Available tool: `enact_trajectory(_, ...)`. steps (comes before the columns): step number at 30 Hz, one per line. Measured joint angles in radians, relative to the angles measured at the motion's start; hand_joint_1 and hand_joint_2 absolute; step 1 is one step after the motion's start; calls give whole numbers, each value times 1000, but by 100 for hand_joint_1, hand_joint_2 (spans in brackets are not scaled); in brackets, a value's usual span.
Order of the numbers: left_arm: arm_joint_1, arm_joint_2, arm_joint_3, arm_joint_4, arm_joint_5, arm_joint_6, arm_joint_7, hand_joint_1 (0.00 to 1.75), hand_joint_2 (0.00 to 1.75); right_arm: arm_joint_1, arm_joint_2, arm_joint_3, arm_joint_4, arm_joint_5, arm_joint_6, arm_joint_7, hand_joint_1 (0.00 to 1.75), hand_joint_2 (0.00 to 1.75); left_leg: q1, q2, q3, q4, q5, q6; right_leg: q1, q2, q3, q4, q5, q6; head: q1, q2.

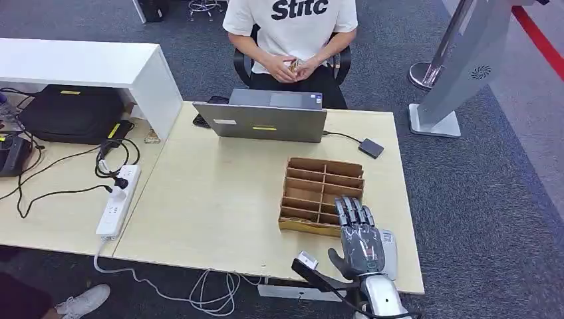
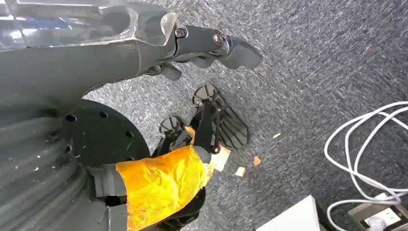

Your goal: Pass the card to the sensor for recognition and then transmit it.

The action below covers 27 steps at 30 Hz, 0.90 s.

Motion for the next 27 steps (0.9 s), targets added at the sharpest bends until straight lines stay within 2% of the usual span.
enact_trajectory(24, 0, 16, 0, 3, -5, -23, 3, 0, 175, -31, 0, 2, 41, -26, -10, 9, 0, 175, 0, 0, 0, 0, 0, 0, 0, 0, 0, 0, 0, 0, 0, 0)
enact_trajectory(25, 0, 16, 0, 3, -6, -24, 3, 0, 175, -31, 0, 2, 42, -26, -10, 9, 24, 175, 0, 0, 0, 0, 0, 0, 0, 0, 0, 0, 0, 0, 0, 0)
enact_trajectory(26, 0, 17, 0, 3, -7, -26, 3, 0, 175, -33, 0, 2, 44, -26, -9, 9, 37, 175, 0, 0, 0, 0, 0, 0, 0, 0, 0, 0, 0, 0, 0, 0)
enact_trajectory(27, 0, 17, 0, 3, -7, -27, 3, 0, 175, -35, 0, 2, 45, -26, -9, 9, 84, 175, 0, 0, 0, 0, 0, 0, 0, 0, 0, 0, 0, 0, 0, 0)
